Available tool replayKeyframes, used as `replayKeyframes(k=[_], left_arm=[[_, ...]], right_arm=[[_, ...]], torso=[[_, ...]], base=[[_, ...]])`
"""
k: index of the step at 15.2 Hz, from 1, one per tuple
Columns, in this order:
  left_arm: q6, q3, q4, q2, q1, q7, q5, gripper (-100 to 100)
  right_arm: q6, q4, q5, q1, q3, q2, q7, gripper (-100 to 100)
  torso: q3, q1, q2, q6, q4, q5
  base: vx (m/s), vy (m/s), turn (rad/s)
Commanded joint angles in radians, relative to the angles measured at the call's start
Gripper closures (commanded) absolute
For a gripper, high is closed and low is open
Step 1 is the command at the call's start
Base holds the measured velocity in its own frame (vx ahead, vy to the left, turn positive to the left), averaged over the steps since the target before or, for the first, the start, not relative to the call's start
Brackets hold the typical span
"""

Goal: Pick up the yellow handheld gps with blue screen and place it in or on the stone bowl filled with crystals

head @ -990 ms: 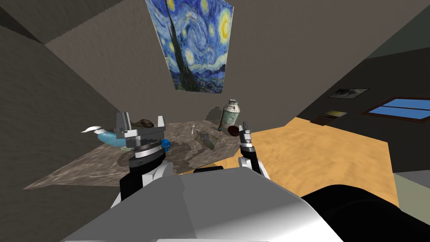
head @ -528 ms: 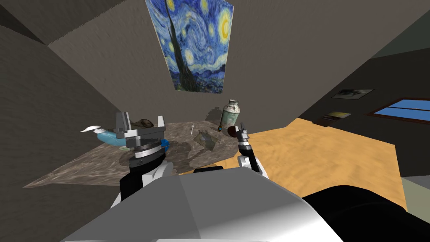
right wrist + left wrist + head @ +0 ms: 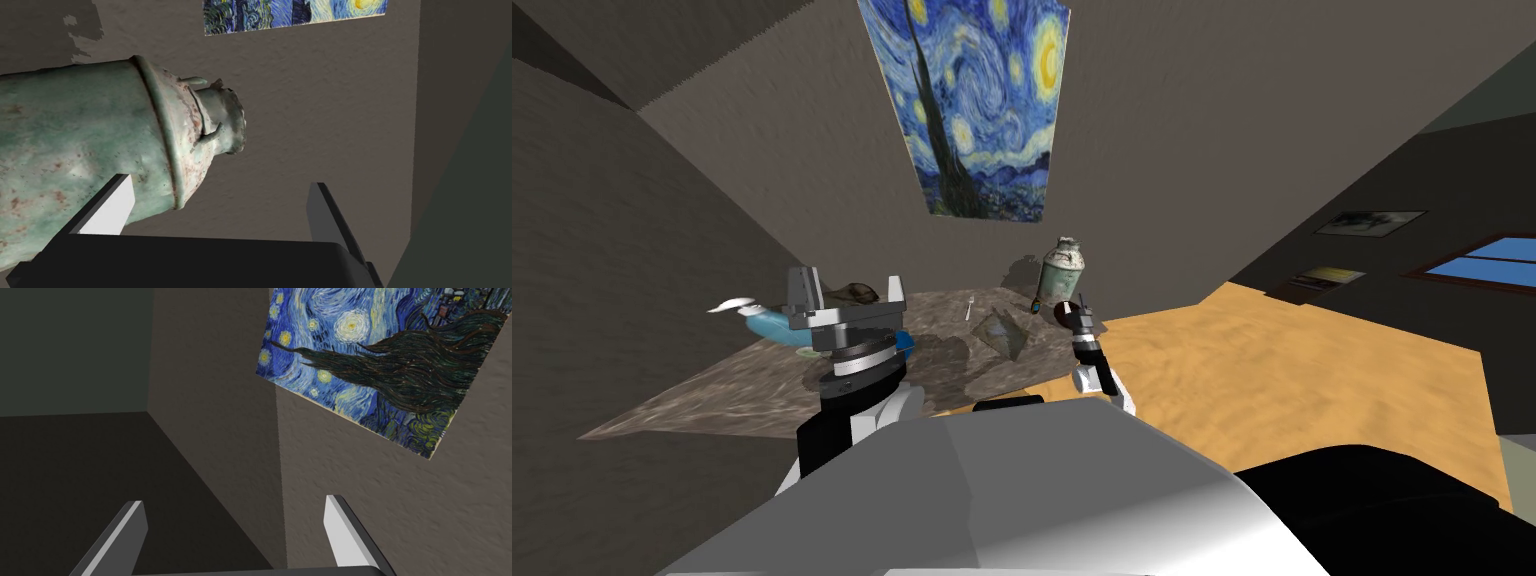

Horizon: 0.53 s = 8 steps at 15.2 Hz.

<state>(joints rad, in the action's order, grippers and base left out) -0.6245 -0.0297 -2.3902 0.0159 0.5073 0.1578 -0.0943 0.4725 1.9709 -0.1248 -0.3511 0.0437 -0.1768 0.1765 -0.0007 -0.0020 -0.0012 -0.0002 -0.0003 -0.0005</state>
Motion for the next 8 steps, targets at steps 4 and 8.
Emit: replayKeyframes(k=[4, 8], left_arm=[[0.0, 0.0, 0.0, 0.0, 0.0, 0.0, 0.0, 0], [0.0, 0.0, 0.0, 0.0, 0.0, 0.0, 0.0, 0]], right_arm=[[-0.002, -0.095, -0.081, 0.057, 0.024, -0.014, 0.094, -100], [-0.006, -0.166, -0.142, 0.102, 0.044, -0.019, 0.163, -100]], torso=[[0.0, 0.0, 0.0, 0.0, 0.0, 0.0], [0.0, 0.0, 0.0, 0.0, 0.0, 0.0]], base=[[0.006, -0.024, 0.03], [0.003, -0.023, 0.034]])
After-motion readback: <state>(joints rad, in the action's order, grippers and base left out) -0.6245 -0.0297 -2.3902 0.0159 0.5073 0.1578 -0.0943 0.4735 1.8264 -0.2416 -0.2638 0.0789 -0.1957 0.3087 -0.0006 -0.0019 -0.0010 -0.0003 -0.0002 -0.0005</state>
